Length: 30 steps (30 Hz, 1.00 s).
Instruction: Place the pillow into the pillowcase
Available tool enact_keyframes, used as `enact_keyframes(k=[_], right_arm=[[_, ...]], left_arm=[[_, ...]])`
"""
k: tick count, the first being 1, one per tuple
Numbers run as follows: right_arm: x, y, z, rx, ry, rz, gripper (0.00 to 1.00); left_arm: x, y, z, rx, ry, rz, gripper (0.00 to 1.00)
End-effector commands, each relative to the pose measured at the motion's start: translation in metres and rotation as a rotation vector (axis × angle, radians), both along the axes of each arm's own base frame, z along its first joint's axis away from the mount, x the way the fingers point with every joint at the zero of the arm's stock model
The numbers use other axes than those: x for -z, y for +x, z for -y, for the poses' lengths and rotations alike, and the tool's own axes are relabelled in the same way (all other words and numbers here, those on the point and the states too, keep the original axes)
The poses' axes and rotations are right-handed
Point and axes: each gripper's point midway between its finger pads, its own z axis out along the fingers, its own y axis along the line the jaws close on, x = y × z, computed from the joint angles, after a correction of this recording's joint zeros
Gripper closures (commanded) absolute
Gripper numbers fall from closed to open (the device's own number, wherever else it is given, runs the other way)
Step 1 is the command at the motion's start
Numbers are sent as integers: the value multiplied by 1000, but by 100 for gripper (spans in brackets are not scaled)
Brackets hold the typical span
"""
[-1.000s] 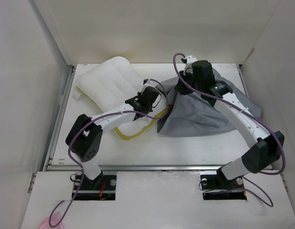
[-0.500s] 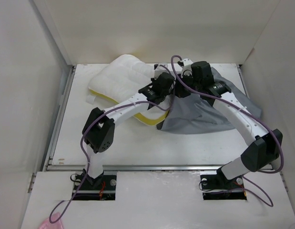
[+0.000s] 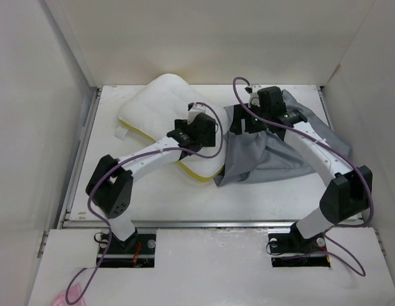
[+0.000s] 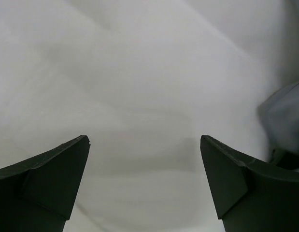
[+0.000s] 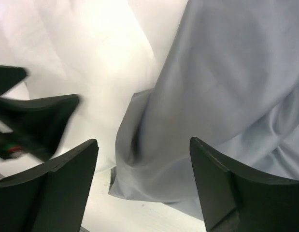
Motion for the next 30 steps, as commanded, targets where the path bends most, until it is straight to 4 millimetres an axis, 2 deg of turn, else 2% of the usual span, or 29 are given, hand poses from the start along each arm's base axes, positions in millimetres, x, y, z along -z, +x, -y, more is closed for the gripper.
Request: enact_keyframes(k=[1,2,4,5,6,7,8,9,10,13,15,16,17,18,19,20,21,22,23,24,25,26,28,29,30], right_arm=[[-8,0,4,12,-6,34,17],[-4,-4,10,29,-25,24,15],[4,-14,16,43,-37,-1,15],[9,-18,19,50,-46,-7,15],[24,-28,22,42,-55,-45,15],[25,-37,25,48,-52,-54,15],[29,-42,26,59,-45,-70,15],[34,-50,22,41,-50,-78,15],[48,-62,23,43,-55,-118,15],[62,-78,10,20,-41,-144,17],[71,-80,-3,9,-28,-155,18],[72,-82,-16,-20,-13,-156,19],[71,-74,-25,-32,5,-123,19],[85,-69,-29,-22,2,-149,20],[92,-63,-31,-3,5,-158,30],[92,-51,-33,28,-1,-141,43],[104,-43,-35,38,-19,-154,59],[103,-39,-37,38,-17,-152,75],[96,-36,-41,18,-8,-135,99],[85,-30,-47,-3,10,-104,100],[70,-29,-48,-29,19,-63,100],[60,-29,-48,-38,17,-45,100],[28,-38,-50,-92,44,-8,100],[17,-42,-51,-128,47,11,100],[6,-52,-57,-184,80,13,100]], left_arm=[[-28,-18,-35,-67,-13,26,0],[-14,-30,-45,-83,13,-22,0],[4,-41,-47,-64,21,-77,0],[17,-47,-47,-47,19,-104,0],[26,-50,-43,-22,20,-128,0],[30,-54,-34,17,10,-145,0],[40,-55,-32,33,21,-163,0],[41,-52,-25,51,4,-155,0],[42,-49,-19,62,-9,-158,0],[49,-43,-2,112,-4,-170,0],[60,-41,4,134,8,-195,24],[59,-39,9,148,2,-192,39],[63,-39,9,148,8,-199,56],[67,-40,10,154,9,-212,86],[66,-38,12,149,-5,-204,100],[61,-36,15,150,-13,-195,100],[58,-34,17,150,-20,-187,100],[52,-30,18,146,-30,-165,100],[42,-25,23,149,-58,-131,100],[32,-22,25,157,-73,-103,100],[22,-26,36,194,-115,-90,100],[1,-24,42,222,-156,-45,100],[-28,-19,58,252,-250,19,100],[-36,-16,61,245,-278,35,100],[-53,-10,68,242,-316,68,100]])
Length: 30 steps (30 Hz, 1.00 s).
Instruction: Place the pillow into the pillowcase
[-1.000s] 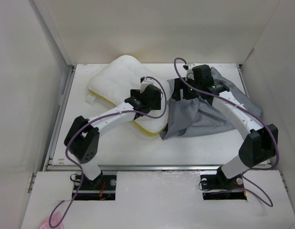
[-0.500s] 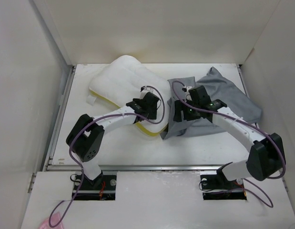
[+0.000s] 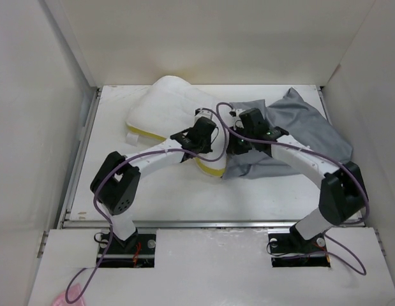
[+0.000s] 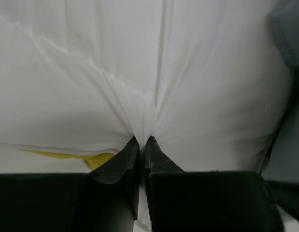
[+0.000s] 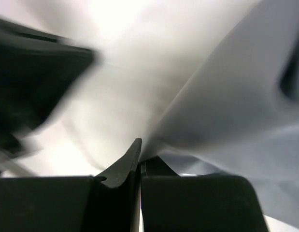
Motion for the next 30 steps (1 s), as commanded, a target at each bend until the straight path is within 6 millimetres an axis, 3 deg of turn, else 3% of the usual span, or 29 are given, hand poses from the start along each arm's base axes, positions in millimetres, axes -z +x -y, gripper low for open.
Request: enact_keyframes(k=[1,3,4,7,10,11,15,20,24,27,28,30], right_arm=[[-95,-3,-22,-142,166,184,100],[-114,-19,-28,-204,212,210,100],[-119,-27,-31,-237,240,198,100],[-126,-38,-35,-276,270,175,100],[-117,-42,-34,-279,260,134,100],[-106,-43,-31,-268,238,106,100],[-77,-64,-7,-218,154,28,100],[-85,-79,20,-145,92,58,100],[-81,-84,27,-133,78,60,100],[-74,-91,0,-228,161,17,100],[-72,-95,-10,-261,169,13,100],[-78,-80,-20,-258,174,64,100]], left_arm=[[-97,14,49,61,-262,176,100],[-99,21,55,4,-288,176,100],[-110,27,60,-18,-318,192,100],[-118,37,77,-61,-375,179,100],[-112,46,81,-125,-400,155,100],[-118,49,83,-140,-413,163,100],[-127,65,65,-247,-380,205,100],[-122,78,48,-301,-390,203,100],[-118,77,48,-315,-404,190,100],[-105,76,61,-296,-419,163,100],[-114,77,69,-285,-432,170,100],[-106,73,83,-257,-402,164,100]])
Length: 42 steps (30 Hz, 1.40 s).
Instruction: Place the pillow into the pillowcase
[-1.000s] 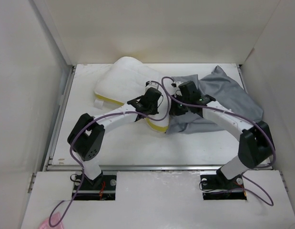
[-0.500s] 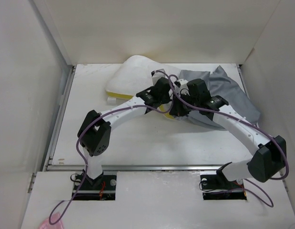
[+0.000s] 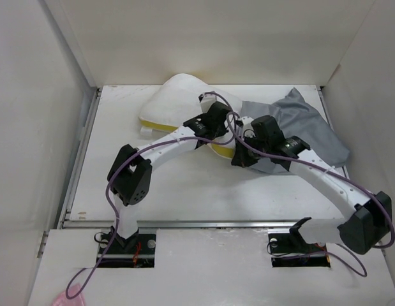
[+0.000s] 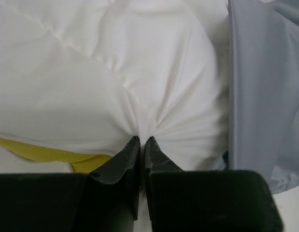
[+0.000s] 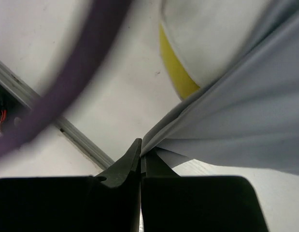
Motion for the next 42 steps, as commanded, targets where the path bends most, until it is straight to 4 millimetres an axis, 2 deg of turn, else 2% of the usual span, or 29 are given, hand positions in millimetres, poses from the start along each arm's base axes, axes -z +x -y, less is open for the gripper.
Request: enact_keyframes(k=[1,3,6,9,13,14,15,16,17,18,19,20,21,22,25,26,28,29,32,33,34,35,36,37,38,39,40,41,42], right_arm=[[-13,3,-33,-86,89,37,100],[-33,23,-45,-72,128,99,100],[-61,32,-69,-137,228,132,100],[-70,36,-84,-177,290,129,100],[-60,60,-66,-31,230,167,100],[-62,61,-61,1,252,162,100],[-59,63,-56,23,260,159,100],[-36,69,-43,83,224,131,97],[-29,67,-37,102,206,128,93],[-21,66,-31,129,181,128,90],[-8,70,-22,175,138,129,83],[13,65,-14,192,99,99,80],[20,61,-8,198,68,96,78],[27,63,-1,214,45,95,73],[27,51,8,180,9,111,59],[23,47,9,163,12,120,45],[1,46,11,151,23,163,34],[-6,47,13,164,20,178,28],[-34,65,35,280,-35,255,26],[-38,74,45,354,-65,274,25],[-54,82,51,399,-60,290,25],[-57,90,54,444,-50,273,25],[-62,98,60,477,-40,274,25],[-79,104,57,481,-17,302,25],[-81,112,60,507,-18,302,25],[-85,116,60,514,-21,307,23],[-104,125,62,536,-1,342,21],[-104,129,63,547,-18,336,19],[-94,142,65,573,-45,306,19]], left_arm=[[-45,17,33,-22,-99,134,100],[-40,14,36,-32,-96,120,100],[-27,4,49,21,-156,73,100],[-31,-5,59,52,-174,74,100],[-34,-25,41,70,-164,47,100],[-54,-33,36,89,-195,76,100],[-42,-42,29,97,-192,65,100],[-45,-47,25,115,-195,72,100],[-47,-53,22,133,-196,78,72],[-60,-58,15,148,-194,107,55],[-51,-65,6,153,-162,87,37],[-51,-66,-3,129,-140,89,25],[-57,-69,-12,112,-133,99,6],[-45,-75,-25,100,-76,73,1],[-41,-70,-56,13,-23,64,1],[-39,-70,-64,2,-15,56,1],[-36,-61,-77,-31,15,71,1],[-45,-48,-83,-54,17,98,1],[-46,-13,-106,-121,104,124,1],[-65,4,-107,-139,89,157,1],[-67,16,-112,-152,103,164,1],[-51,31,-112,-133,152,141,1],[-67,49,-117,-148,140,152,1],[-66,59,-116,-129,152,148,1],[-64,68,-111,-98,156,138,1],[-47,81,-109,-69,206,121,1],[-65,98,-105,-57,200,173,1],[-65,105,-99,-24,218,183,1],[-42,116,-85,42,245,158,1]])
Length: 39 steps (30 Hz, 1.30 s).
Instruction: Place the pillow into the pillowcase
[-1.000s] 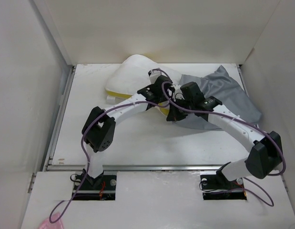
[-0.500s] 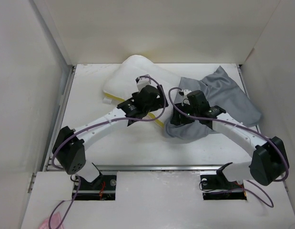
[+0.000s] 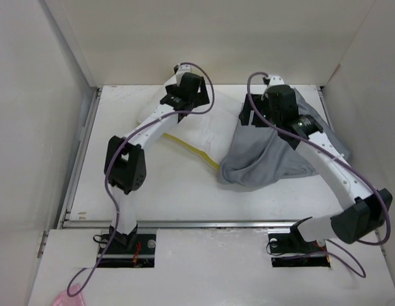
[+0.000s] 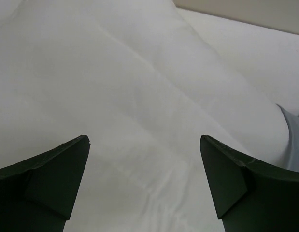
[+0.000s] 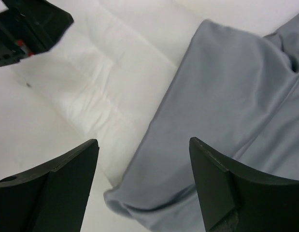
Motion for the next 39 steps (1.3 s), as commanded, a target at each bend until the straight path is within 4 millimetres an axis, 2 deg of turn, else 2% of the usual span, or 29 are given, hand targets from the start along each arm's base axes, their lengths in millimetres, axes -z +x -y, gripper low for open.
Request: enact_keyframes(k=[1,2,3,4,5,6,7,8,9,10,14,16,18,19,20,21,22,23,24,27,28,31,32,33,34,35,36,38,39], right_arm=[[-2,28,10,109,-36,-23,19],[-11,38,18,151,-53,-16,19],[7,52,20,173,-86,-58,19],[10,59,20,188,-101,-65,19],[13,68,26,214,-110,-68,19],[7,76,22,214,-103,-55,19],[24,89,25,228,-120,-87,19],[28,97,27,237,-122,-94,20],[22,106,31,248,-113,-90,20],[41,114,33,256,-133,-130,20],[60,138,35,252,-130,-155,23],[63,146,33,246,-137,-148,24],[78,153,30,231,-148,-165,24],[86,154,29,231,-154,-179,25],[86,160,26,223,-144,-171,26],[95,164,24,222,-150,-184,26],[100,167,23,222,-152,-189,28],[96,173,19,214,-140,-178,28],[110,174,17,205,-147,-208,28],[121,181,21,237,-167,-218,32],[127,184,22,257,-168,-225,34],[139,186,29,273,-182,-245,42],[135,188,28,273,-178,-235,46],[135,188,28,273,-178,-235,65],[137,190,28,273,-178,-235,75],[137,190,28,273,-178,-235,86],[137,189,23,251,-162,-242,100],[118,190,15,221,-121,-209,100],[111,190,11,180,-119,-192,100]], left_arm=[[-25,30,29,176,101,67,1],[-24,37,35,197,114,67,1],[-23,44,42,221,121,71,1],[0,55,48,229,143,49,1],[-11,65,52,241,154,86,1],[-6,71,55,241,153,88,1],[-2,74,64,269,137,87,1],[15,80,65,297,150,61,1],[24,79,69,314,147,46,1],[34,78,75,355,145,39,1],[88,73,86,423,137,-45,1],[107,68,92,458,126,-84,1],[127,61,102,512,89,-127,1],[139,56,104,531,82,-153,12],[140,55,107,545,72,-153,35],[142,52,111,571,53,-157,93],[153,48,110,560,41,-178,100],[154,48,108,552,47,-176,100],[152,46,107,552,45,-170,100],[132,41,101,543,39,-118,100],[107,41,99,533,33,-70,100],[95,34,98,543,17,-35,100],[79,31,98,552,5,-14,100],[76,30,97,552,1,1,100],[70,28,96,552,-2,15,100],[51,25,97,565,-18,47,100],[48,18,102,582,-26,58,100],[34,13,99,582,-32,82,100],[11,11,98,582,-43,124,100]])
